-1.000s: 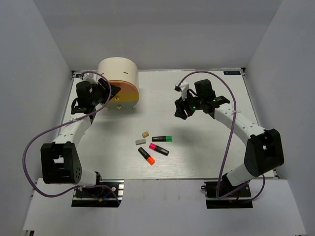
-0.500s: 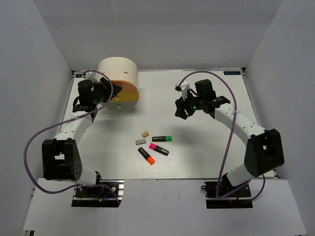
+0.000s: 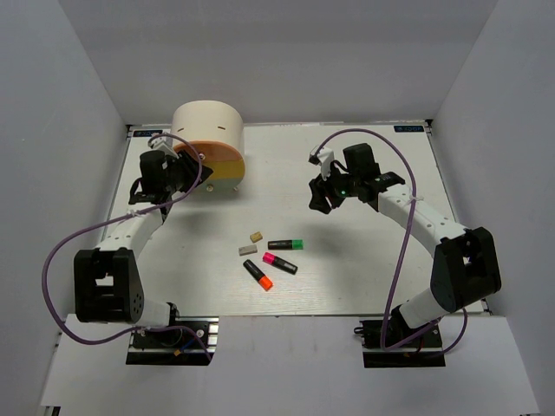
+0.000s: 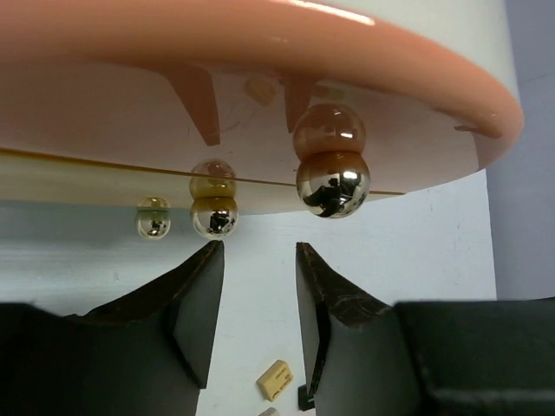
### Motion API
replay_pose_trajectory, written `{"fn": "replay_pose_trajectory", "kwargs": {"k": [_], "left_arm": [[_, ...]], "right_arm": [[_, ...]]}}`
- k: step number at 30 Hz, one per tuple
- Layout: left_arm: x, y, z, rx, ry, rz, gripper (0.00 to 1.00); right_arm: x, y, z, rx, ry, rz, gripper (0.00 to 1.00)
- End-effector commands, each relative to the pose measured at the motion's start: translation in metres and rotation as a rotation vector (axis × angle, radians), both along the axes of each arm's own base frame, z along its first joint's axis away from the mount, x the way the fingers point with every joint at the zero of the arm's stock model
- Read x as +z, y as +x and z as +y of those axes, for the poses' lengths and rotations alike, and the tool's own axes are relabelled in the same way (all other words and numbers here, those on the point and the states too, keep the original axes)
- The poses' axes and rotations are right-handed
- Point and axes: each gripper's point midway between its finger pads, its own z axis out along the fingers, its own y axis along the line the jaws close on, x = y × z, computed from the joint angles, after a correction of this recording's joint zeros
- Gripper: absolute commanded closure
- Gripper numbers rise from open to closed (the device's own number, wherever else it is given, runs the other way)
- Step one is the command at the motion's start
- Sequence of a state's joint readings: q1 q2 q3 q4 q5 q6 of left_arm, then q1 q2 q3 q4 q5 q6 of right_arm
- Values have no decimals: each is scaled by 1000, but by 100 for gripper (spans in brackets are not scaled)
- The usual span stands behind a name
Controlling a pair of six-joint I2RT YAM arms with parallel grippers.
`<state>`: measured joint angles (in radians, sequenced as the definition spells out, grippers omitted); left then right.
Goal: Sort the stationery into containers
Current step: Open the drawer in the storage box.
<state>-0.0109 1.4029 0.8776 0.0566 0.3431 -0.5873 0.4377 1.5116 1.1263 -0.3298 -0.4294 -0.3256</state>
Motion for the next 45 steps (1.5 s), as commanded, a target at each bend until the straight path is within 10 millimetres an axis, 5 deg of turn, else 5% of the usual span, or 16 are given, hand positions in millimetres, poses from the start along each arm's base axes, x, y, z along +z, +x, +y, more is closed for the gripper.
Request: {"fn": "replay_pose_trajectory", "kwargs": {"k": [1, 13, 24, 30, 35, 39, 45], "left_arm": [[-4, 4, 2, 6, 29, -9, 49], [-30, 16, 8, 39, 46, 39, 48], [-17, 26, 7, 70, 29, -39, 51], [-22, 30, 15, 114, 48, -31, 56], [-23, 31, 13, 102, 44, -30, 70], [-28, 22, 9, 78, 34, -24, 74], [-43, -28, 3, 49, 26, -10, 76]], "right_arm": [[15, 5, 1, 7, 27, -57, 41], [12, 6, 1, 6, 22, -52, 41], [13, 8, 1, 12, 19, -57, 41], [13, 8, 2, 15, 16, -56, 41], [12, 9, 1, 17, 15, -59, 41], [12, 7, 3, 32, 20, -57, 41], [13, -2, 9, 97, 39, -59, 33]]}}
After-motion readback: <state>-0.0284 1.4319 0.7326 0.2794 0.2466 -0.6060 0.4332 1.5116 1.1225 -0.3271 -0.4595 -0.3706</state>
